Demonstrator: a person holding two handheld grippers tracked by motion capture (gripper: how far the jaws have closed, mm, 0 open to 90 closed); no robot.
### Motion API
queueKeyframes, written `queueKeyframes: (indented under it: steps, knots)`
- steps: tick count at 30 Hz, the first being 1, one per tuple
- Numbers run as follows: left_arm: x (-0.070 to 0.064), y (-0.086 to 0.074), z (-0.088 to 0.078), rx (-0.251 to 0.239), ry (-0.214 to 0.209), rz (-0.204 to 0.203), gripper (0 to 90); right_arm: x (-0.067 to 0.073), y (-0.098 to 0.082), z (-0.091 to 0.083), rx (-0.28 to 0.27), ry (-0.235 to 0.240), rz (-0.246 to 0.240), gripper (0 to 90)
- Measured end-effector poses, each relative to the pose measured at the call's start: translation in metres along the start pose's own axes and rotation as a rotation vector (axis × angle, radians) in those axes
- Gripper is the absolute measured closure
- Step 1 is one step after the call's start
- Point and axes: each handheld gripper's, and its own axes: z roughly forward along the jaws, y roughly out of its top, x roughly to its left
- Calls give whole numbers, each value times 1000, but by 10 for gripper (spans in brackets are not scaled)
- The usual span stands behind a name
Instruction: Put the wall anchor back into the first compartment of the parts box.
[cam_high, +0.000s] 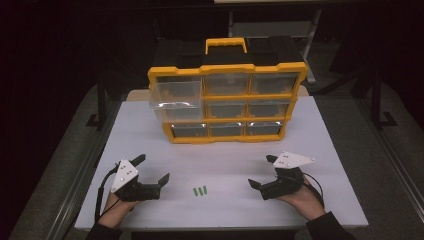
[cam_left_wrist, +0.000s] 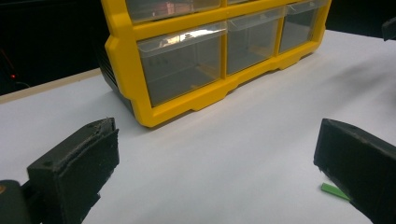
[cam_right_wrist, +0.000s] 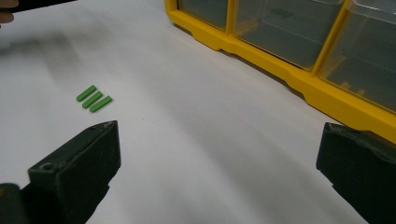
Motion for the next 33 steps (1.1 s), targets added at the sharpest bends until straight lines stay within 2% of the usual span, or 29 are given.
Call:
queueKeyframes:
  steps: [13, 17, 22, 30, 33]
  knots:
    - [1, 0, -1, -5, 11, -7, 0, 7, 17, 18, 44, 36, -28, 0]
    - [0, 0, -1, -10, 18, -5, 0, 8, 22, 22, 61, 48, -11, 0]
    - [-1, 0, -1, -25, 5, -13, 0, 9, 27, 26, 71, 59, -14, 0]
    - [-2, 1, -1, -23, 5, -45, 0, 12, 37, 33, 82, 71, -8, 0]
    - [-1, 1, 0, -22, 2, -35, 0, 14, 41, 36, 85, 79, -14, 0]
